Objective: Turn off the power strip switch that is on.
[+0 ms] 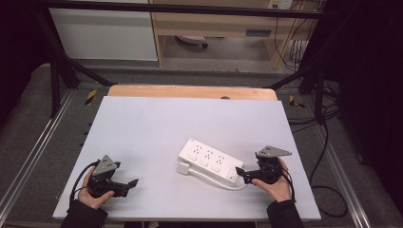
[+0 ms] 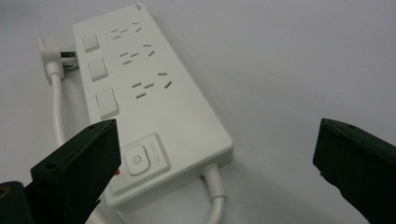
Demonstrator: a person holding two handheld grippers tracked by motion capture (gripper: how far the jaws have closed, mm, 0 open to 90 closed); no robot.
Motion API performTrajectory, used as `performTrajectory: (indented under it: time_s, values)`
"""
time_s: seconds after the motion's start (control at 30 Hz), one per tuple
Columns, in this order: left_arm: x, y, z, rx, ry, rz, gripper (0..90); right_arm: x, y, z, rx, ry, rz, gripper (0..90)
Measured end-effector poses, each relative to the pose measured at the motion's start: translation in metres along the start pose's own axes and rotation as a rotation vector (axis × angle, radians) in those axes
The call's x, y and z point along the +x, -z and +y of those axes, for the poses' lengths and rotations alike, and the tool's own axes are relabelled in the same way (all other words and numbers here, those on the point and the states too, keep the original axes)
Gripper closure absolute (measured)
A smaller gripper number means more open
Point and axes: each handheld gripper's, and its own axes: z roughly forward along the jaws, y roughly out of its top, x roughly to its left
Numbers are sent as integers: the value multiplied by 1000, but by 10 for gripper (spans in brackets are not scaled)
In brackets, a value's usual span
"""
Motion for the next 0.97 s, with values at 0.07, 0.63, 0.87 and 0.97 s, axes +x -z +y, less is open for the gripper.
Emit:
performTrajectory:
  time_s: [0.07,0.63,0.87,0.97]
  values:
    - [0,0,0,1,-1,0,26,-4,2,-5,1,-6,-1,14]
    - [-1,-2,-1,11,-11,-8,26,-29,15,-43,27,-9,-15,14]
    - [-2,-2,0,18,-16,-9,23,-30,16,-46,35,-6,-11,14]
    - [-2,-3,0,18,-15,-9,23,-31,16,-46,35,-11,-11,14]
